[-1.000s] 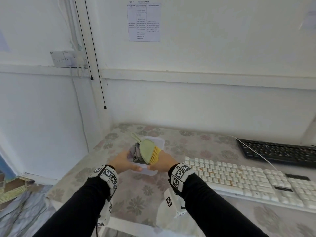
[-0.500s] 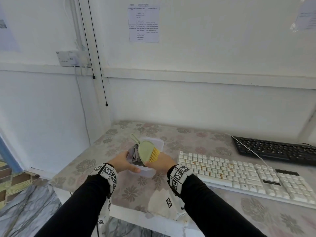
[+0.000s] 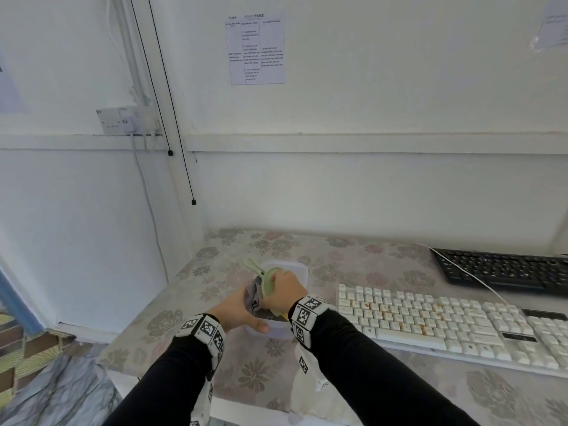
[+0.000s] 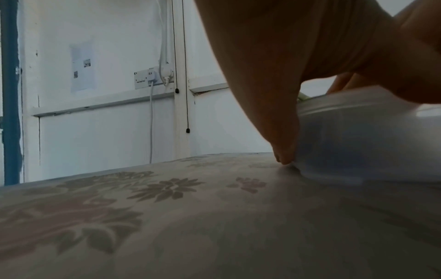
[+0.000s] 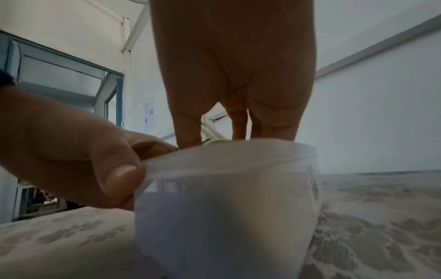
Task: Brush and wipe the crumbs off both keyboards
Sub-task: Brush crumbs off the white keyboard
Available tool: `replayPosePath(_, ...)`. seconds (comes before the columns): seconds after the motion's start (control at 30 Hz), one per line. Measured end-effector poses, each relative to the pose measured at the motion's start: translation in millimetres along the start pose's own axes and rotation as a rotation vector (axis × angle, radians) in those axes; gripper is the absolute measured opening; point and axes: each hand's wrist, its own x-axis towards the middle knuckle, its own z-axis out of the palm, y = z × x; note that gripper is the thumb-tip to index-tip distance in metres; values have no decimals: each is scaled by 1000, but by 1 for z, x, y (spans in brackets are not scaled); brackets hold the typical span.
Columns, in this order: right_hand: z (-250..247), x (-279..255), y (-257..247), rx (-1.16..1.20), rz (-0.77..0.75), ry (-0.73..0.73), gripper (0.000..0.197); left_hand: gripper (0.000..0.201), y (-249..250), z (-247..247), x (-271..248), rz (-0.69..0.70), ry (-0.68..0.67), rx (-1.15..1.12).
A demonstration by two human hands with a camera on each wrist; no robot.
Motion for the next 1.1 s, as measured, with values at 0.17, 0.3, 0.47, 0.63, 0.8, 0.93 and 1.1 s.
replayPosePath(0.17, 6, 8, 0, -4, 76, 45, 56, 109, -11, -7, 8, 19, -78, 18)
replayPosePath(0.3, 0, 5, 0, 24, 68, 227, 32, 105, -8, -7, 11, 2, -105, -17)
replayPosePath(0.47, -20, -6, 9, 72, 49, 412, 24, 124, -9, -6, 13, -46, -72, 1)
replayPosePath(0.63, -57, -31, 34, 246, 66, 570, 25, 154, 3, 4, 3, -91, 75, 126)
replayPosePath(0.8, -90, -57, 77, 406, 136, 648, 24, 174, 25, 19, -6, -124, 168, 224)
replayPosePath(0.93, -108, -82, 119, 457, 171, 637, 26, 89, 43, 38, 7, 25, 559, 223)
replayPosePath(1.1, -116, -102, 164, 395, 240, 574, 25, 47, 73, 88, 34, 282, 708, 292)
